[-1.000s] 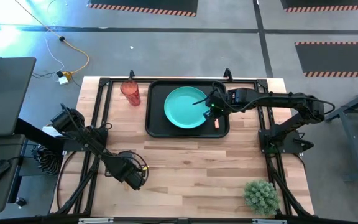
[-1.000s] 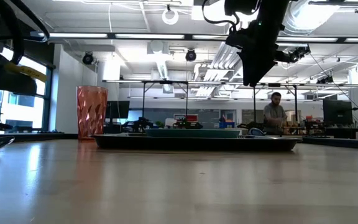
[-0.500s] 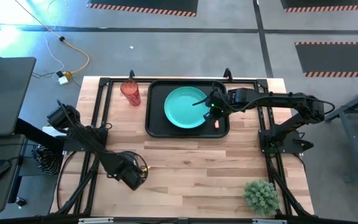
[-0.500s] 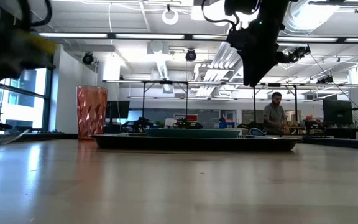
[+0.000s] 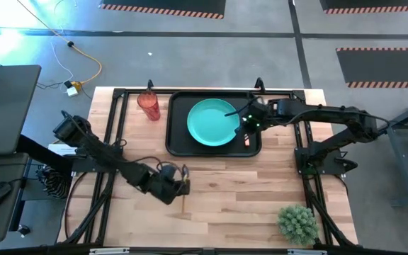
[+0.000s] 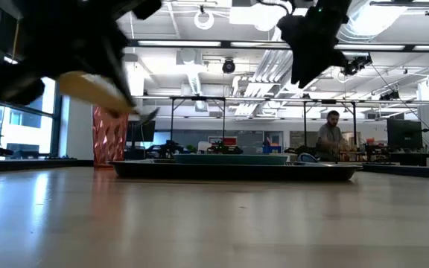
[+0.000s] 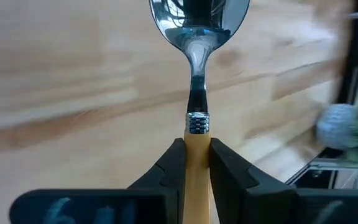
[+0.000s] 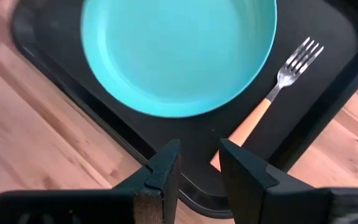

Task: Pick and place plate/cup/fork/spoon on tray
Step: Put the yellow spoon on the black serving tray to the right of the orange fork

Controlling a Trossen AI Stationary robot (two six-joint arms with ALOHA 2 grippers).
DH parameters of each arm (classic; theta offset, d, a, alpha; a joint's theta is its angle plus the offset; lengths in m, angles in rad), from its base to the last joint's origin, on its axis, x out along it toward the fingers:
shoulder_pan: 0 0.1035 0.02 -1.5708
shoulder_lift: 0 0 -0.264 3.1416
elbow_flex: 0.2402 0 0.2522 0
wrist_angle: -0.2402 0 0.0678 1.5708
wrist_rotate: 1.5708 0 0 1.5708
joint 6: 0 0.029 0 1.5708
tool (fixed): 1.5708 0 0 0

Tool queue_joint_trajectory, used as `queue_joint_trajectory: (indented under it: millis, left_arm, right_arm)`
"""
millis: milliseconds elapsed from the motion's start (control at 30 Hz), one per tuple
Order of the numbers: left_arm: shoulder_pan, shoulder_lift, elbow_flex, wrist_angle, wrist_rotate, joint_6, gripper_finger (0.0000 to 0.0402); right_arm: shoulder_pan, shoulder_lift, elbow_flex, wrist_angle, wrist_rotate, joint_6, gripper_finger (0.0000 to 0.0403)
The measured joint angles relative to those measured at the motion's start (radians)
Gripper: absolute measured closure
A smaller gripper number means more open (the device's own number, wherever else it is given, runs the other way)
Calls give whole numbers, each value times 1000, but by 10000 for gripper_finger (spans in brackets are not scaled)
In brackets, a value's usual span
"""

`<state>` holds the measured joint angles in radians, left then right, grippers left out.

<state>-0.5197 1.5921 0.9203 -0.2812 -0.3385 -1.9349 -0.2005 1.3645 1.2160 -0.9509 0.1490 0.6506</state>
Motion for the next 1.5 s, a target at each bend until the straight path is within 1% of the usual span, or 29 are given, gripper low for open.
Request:
queue_joint_trajectory:
  millis: [333,467,633,800,1033,1167,1367,1500]
  left_arm:
    - [148,0,189,-72,-10,309,359]
    - [193,0,229,-99,-12,353,359]
    - [214,15,267,-95,-11,396,358]
    - [219,66,274,-102,30,392,358]
    - [202,173,275,-48,82,331,358]
    - [196,222,275,-43,113,312,358]
    - [189,268,275,-35,131,286,358]
    - [189,271,275,-43,145,260,358]
  right_arm:
    - [0,-126,0,11,14,3,299]
    - [0,-146,0,9,29,3,299]
    - [0,-149,0,5,32,3,299]
    - [0,-149,0,0,35,3,299]
    - [0,-149,0,-11,42,4,299]
    - [0,-149,0,-10,42,5,299]
    - [0,-149,0,-20,43,23,299]
    - [0,-149,0,-22,43,23,299]
